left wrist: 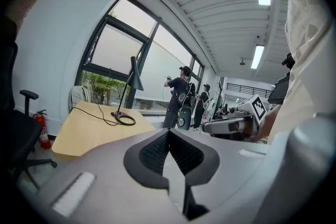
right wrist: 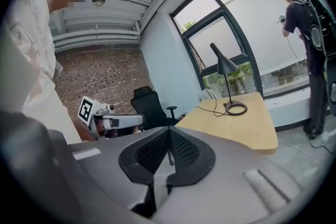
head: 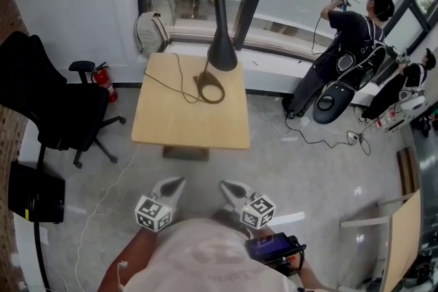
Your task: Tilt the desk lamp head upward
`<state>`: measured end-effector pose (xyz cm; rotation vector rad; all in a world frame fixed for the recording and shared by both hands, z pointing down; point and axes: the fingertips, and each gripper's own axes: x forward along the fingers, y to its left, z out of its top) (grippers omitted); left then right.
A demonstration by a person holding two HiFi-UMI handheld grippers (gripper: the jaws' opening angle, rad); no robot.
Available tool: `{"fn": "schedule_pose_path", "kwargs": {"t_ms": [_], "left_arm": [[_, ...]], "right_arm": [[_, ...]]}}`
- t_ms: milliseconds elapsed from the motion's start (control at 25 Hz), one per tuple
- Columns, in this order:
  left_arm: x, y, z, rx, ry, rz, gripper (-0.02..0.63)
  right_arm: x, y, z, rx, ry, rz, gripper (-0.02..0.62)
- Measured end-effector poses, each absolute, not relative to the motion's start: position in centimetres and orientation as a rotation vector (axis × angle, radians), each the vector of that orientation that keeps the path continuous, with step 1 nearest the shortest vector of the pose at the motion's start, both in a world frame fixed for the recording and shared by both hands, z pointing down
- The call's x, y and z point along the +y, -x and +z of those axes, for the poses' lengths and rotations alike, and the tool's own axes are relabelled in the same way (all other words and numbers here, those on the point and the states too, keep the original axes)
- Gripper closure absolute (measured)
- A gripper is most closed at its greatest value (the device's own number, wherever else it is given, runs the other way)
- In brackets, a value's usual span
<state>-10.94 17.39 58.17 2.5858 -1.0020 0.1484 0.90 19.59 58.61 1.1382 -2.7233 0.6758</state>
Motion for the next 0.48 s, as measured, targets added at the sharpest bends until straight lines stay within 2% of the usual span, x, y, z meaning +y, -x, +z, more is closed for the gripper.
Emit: {"fn": "schedule_pose_path", "kwargs": {"t_ms": [480], "left_arm": [[15.8,12.6,58.3,-1.058,-2.546,0.136,0.604]], "right_arm": [[17.8,0.5,58.2,-2.717,-1.085,0.646,0.581]]}}
